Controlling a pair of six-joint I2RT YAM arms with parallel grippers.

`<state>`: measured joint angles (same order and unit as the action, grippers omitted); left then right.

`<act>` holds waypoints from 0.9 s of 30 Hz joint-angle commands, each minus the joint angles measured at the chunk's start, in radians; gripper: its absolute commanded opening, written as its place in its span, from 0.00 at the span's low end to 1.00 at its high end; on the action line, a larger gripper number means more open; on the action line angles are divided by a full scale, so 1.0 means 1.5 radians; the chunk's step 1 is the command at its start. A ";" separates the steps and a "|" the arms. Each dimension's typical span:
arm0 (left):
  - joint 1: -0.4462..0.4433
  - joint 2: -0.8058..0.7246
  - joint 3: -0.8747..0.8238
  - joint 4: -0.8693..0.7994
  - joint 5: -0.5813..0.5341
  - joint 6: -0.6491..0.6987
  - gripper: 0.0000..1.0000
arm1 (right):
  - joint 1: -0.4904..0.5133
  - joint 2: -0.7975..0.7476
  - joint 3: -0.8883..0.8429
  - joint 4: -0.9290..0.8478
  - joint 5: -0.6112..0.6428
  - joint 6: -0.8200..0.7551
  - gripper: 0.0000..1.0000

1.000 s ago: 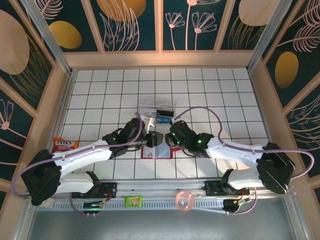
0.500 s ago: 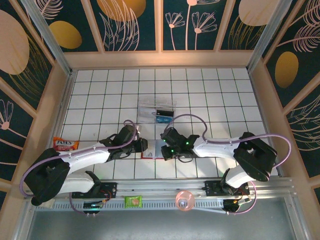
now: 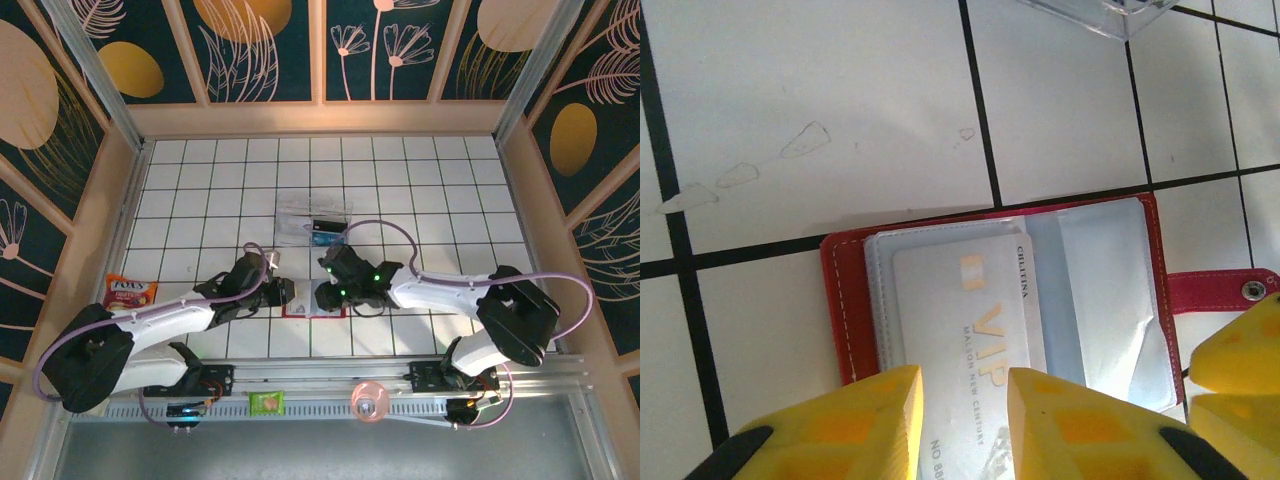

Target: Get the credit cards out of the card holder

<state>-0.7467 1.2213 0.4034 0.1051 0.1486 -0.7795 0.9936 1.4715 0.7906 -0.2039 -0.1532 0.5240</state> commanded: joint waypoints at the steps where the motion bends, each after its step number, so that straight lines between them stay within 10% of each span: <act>1: 0.004 0.001 -0.018 0.037 0.007 -0.004 0.27 | -0.026 0.035 0.043 0.044 -0.124 -0.004 0.32; 27: 0.004 -0.113 -0.065 -0.020 -0.068 -0.005 0.31 | -0.044 0.188 0.104 0.046 -0.099 0.078 0.31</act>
<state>-0.7460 1.0618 0.3191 0.0917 0.0647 -0.7799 0.9348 1.7313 0.9302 -0.1162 -0.3256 0.6182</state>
